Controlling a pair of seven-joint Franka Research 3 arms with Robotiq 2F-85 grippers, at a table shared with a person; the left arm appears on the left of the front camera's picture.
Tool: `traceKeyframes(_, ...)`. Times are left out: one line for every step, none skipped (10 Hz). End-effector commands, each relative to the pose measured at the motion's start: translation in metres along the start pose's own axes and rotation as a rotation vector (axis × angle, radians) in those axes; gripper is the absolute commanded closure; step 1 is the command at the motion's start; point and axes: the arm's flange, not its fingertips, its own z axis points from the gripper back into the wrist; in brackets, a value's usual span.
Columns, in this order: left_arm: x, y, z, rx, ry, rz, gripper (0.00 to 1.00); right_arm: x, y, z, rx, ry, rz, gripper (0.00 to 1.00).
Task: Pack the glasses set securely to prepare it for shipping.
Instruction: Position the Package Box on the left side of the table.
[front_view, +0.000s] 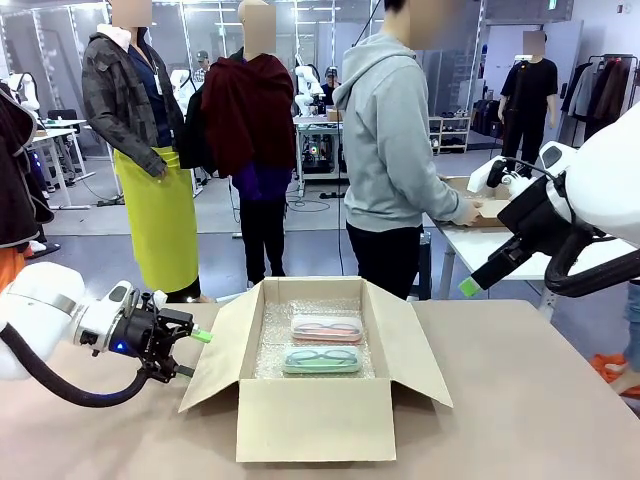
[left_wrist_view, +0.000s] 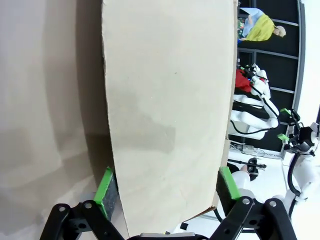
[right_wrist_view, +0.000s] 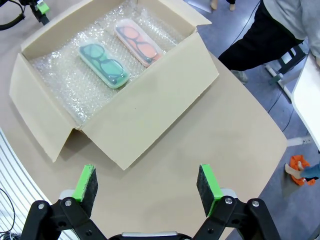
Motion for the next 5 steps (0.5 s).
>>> traceKeyframes(0.0,0.007,-0.003,-0.102,0.005,-0.026,0.0,0.0,0.004,-0.002,-0.014,-0.002,-0.021,0.0)
traceKeyframes(0.0,0.01,-0.001,-0.143,0.012,-0.012,0.0,0.0,0.004,-0.002,-0.014,-0.002,-0.021,0.0)
traceKeyframes(-0.001,0.014,-0.001,-0.155,0.021,-0.009,0.0,0.0,0.004,-0.002,-0.014,-0.002,-0.021,0.0)
traceKeyframes(-0.001,0.016,-0.001,-0.172,0.017,-0.012,0.28,0.0,0.004,-0.002,-0.014,-0.002,-0.021,0.0)
traceKeyframes(0.0,0.019,0.003,-0.201,0.017,-0.008,0.57,0.0,0.004,-0.002,-0.014,-0.002,-0.021,0.0)
